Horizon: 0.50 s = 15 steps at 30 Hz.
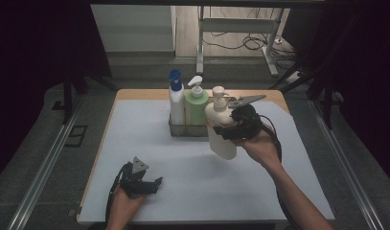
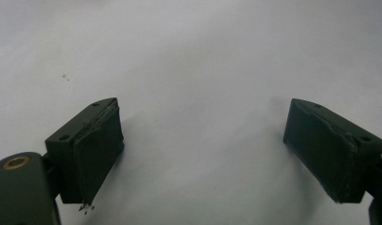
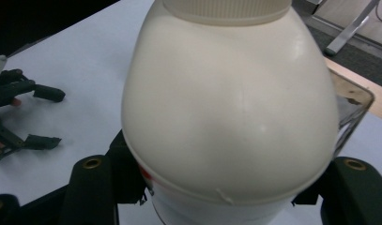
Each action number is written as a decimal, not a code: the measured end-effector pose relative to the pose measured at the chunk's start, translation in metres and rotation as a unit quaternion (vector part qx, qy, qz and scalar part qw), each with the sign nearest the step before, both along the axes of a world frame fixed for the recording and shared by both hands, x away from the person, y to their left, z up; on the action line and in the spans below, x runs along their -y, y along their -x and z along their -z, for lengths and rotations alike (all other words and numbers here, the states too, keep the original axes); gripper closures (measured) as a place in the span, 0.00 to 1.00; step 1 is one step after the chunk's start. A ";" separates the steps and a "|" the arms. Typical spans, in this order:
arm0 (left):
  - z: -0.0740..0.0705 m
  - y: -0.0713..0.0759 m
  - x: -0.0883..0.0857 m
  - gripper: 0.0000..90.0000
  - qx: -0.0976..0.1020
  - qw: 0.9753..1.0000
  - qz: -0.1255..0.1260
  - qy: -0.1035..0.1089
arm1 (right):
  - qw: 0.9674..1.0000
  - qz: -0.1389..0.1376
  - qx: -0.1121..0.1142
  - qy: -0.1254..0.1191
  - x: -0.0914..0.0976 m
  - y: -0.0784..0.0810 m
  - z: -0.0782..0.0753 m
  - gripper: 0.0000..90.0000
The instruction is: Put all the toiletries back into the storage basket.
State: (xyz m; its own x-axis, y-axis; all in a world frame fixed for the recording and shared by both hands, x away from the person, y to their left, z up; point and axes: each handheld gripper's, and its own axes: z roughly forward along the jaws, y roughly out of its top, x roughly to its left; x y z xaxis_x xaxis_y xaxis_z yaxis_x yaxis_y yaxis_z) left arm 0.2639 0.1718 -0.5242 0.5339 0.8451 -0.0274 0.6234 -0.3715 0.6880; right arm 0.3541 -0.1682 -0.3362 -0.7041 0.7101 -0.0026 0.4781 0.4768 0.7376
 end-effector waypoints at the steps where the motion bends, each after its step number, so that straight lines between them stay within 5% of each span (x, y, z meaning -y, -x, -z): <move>1: 0.000 0.000 0.000 0.13 0.000 1.000 0.000 0.000 | 1.000 0.002 0.001 0.001 0.001 -0.001 -0.001 0.41; 15: 0.000 0.000 0.000 0.13 0.000 1.000 0.000 -0.001 | 0.999 0.039 0.012 -0.003 0.015 -0.019 -0.012 0.41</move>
